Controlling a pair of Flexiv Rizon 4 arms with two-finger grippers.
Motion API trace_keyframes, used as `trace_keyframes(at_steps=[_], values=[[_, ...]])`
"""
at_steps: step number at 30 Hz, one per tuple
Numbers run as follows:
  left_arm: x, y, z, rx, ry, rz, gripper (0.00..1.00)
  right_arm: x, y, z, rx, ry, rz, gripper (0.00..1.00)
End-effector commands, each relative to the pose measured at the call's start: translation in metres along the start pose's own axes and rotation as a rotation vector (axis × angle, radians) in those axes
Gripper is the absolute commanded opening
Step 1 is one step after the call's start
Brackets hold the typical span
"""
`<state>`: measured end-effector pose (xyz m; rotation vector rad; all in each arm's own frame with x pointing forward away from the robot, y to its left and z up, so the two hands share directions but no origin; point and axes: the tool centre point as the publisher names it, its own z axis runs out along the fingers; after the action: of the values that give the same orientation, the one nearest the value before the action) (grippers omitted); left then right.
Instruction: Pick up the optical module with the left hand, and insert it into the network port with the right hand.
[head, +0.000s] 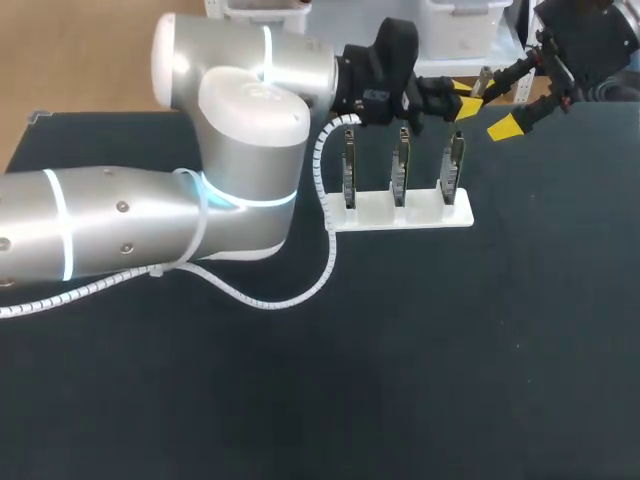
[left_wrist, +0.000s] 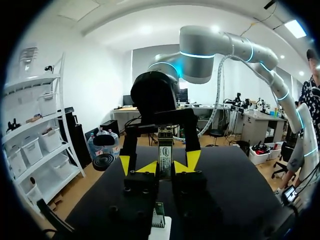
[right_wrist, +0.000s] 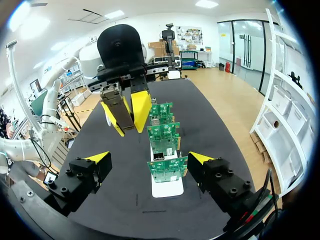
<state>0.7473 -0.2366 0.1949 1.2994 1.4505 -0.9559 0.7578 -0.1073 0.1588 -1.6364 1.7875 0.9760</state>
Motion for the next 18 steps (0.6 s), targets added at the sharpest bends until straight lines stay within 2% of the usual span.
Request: trace_keyframes(at_steps=[1, 6, 11, 18], values=[[0.003, 0.005, 0.007, 0.008, -0.019, 0.021, 0.0, 0.0, 0.001, 0.0, 0.004, 0.001, 0.0, 1.0], [0.002, 0.006, 0.01, 0.026, -0.02, 0.023, 0.0, 0.0, 0.001, 0.0, 0.004, 0.001, 0.0, 1.0], [0.01, 0.009, 0.009, 0.028, 0.017, -0.014, 0.0, 0.0, 0.001, 0.0, 0.004, 0.001, 0.0, 1.0], [0.014, 0.013, 0.005, 0.025, 0.024, -0.02, 0.0, 0.0, 0.001, 0.0, 0.004, 0.001, 0.0, 1.0]])
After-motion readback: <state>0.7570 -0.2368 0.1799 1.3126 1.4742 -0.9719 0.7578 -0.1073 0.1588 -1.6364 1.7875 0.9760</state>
